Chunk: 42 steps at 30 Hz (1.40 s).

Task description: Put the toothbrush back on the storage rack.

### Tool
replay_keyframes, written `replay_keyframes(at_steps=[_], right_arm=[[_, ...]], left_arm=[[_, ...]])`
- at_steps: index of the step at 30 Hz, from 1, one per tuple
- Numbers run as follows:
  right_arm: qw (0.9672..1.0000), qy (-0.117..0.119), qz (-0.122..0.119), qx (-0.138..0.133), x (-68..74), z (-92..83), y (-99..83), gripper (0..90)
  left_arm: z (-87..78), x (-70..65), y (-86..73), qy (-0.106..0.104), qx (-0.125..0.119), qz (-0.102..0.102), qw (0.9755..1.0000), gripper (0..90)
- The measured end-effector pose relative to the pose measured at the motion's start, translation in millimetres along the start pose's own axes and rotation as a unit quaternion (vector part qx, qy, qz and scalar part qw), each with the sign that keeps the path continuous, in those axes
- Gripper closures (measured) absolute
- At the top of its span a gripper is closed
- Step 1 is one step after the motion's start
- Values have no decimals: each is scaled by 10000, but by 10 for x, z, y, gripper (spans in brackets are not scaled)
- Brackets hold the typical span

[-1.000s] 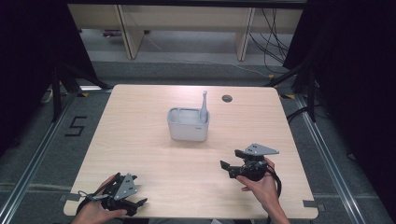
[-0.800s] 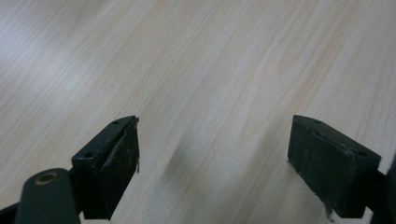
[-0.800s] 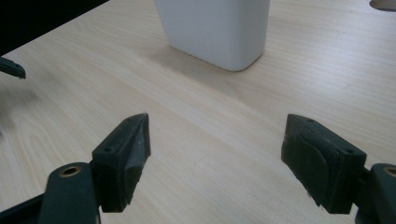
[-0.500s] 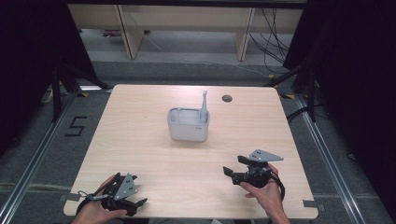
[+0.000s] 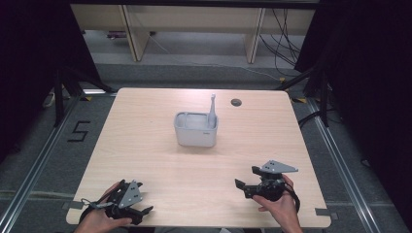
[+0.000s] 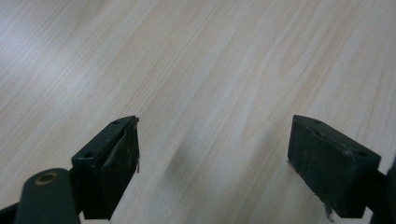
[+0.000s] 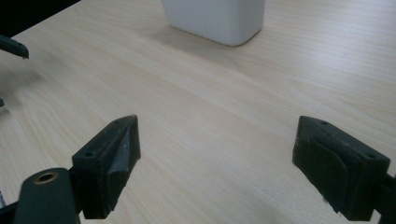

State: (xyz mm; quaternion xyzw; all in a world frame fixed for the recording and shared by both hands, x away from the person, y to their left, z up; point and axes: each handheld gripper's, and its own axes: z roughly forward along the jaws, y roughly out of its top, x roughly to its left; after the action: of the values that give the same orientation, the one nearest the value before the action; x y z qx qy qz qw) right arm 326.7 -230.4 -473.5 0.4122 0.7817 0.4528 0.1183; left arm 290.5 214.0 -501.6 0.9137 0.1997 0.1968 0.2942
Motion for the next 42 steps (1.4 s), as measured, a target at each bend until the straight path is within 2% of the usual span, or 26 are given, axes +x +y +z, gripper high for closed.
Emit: replay_keyframes(at_steps=[1, 2, 3, 6, 8, 10, 12, 15, 16, 17, 18, 19, 21, 22, 23, 24, 25, 26, 29, 30, 31, 35, 36, 38, 39, 42], right_arm=[[10000, -18, -55, -6, -3, -6, -7, 159], [10000, -12, 86, 16, 21, 1, -18, 158], [9999, -39, -92, 21, 5, -15, -23, 157], [9999, -42, -141, 40, 9, -24, -49, 158], [9999, -40, 45, 140, 36, -42, -69, 158], [9998, -95, -151, 76, 9, -31, -88, 158], [9998, -10, -154, 97, 9, -24, -104, 158], [9998, -61, -136, 137, 36, -61, -126, 158], [9995, -121, -266, 102, 27, -63, -133, 158], [9997, -55, -137, 182, 48, -70, -143, 158], [9995, -85, -267, 176, 32, -62, -148, 158], [9993, -153, -293, 184, 41, -77, -157, 158], [9993, -65, -294, 234, 42, -76, -172, 158], [9989, -144, -344, 278, 41, -91, -176, 158], [9994, -104, -159, 304, 66, -88, -189, 158], [9988, -176, -352, 296, 41, -94, -192, 158], [9986, -213, -365, 333, 42, -105, -198, 158], [9987, -177, -255, 393, 59, -111, -209, 158], [9986, -162, -202, 470, 74, -124, -233, 158], [9979, -200, -413, 454, 52, -125, -235, 158], [9981, -168, -321, 493, 66, -125, -246, 158], [9969, -193, -478, 592, 76, -139, -267, 158], [9966, -230, -490, 626, 80, -149, -273, 158], [9966, -128, -509, 641, 83, -148, -284, 158], [9964, -224, -534, 617, 88, -156, -291, 158], [9963, -223, -485, 671, 105, -169, -310, 158]], left_arm=[[2, 1, 0, 3, -1, -7, 10000, 164], [0, 0, 1, 5, 13, -9, 10000, 164], [3, -2, 0, -2, 2, -3, 10000, 164], [2, 1, 0, 5, 0, -7, 10000, 164], [2, 0, -1, 1, 0, -6, 10000, 164], [2, -1, 0, -2, 1, -7, 10000, 164], [3, 1, 0, 2, -2, -9, 10000, 164], [2, 1, -1, 2, 0, -6, 10000, 164], [4, 1, -1, 3, 0, -11, 10000, 164], [0, -1, 1, 6, 13, -11, 10000, 164], [2, 0, 0, -5, 1, -5, 10000, 164], [2, -1, 0, -3, 1, -5, 10000, 164], [3, 0, -1, 3, -1, -13, 10000, 164], [2, 0, -1, 3, 5, -9, 10000, 164], [3, 0, -1, -1, 0, -6, 10000, 164], [3, 0, 0, -1, -2, -8, 10000, 164], [3, 1, 0, 2, -2, -10, 10000, 164], [3, 1, -1, 4, -1, -12, 10000, 164], [2, 1, 0, 3, 1, -5, 10000, 164], [2, 1, 0, 3, 1, -6, 10000, 164], [2, 1, -1, 3, -1, -9, 10000, 164], [2, 1, -1, 1, 1, -5, 10000, 164], [1, 1, -1, 0, 2, -3, 10000, 164], [1, 2, -1, 4, 1, -5, 10000, 164], [1, 1, -1, 8, -3, -10, 10000, 164], [0, 1, 0, 3, 0, -2, 10000, 164]])
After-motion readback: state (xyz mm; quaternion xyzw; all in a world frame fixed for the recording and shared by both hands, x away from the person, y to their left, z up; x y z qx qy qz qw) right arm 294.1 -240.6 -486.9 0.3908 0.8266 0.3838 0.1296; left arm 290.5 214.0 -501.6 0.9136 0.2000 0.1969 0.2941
